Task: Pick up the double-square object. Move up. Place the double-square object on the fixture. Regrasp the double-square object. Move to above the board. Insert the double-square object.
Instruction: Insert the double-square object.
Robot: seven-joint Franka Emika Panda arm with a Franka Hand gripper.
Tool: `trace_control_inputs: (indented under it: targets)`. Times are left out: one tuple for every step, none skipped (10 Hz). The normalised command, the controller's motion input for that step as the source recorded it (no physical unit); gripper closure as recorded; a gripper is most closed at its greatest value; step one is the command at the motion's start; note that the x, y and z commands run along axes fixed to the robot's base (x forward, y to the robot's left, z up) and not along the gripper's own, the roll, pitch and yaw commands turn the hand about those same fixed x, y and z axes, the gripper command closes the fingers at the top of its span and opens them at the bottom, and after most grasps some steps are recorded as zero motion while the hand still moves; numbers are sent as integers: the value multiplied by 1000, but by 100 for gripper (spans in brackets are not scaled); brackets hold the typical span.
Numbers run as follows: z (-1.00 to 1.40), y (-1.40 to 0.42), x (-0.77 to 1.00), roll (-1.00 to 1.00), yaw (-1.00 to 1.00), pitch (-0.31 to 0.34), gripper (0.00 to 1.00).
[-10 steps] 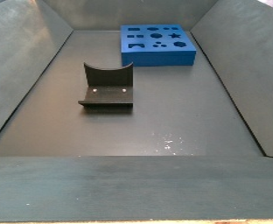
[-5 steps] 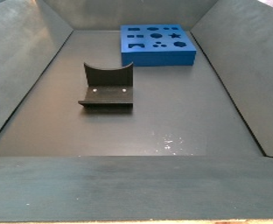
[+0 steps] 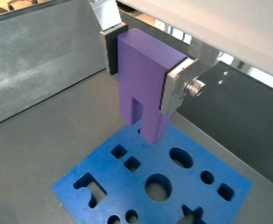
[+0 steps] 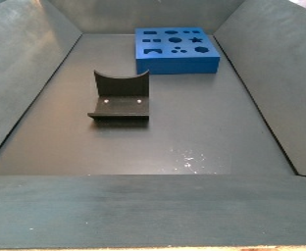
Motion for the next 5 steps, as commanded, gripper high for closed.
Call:
trace_control_inputs:
  targets:
    - [-280, -43, 374, 229, 146, 0, 100]
    - [-269, -17, 374, 274, 160, 0, 100]
    - [-317, -20, 366, 260, 169, 0, 100]
    - [-380, -46, 369, 157, 171, 0, 100]
    - [-391, -69, 391, 31, 154, 0, 100]
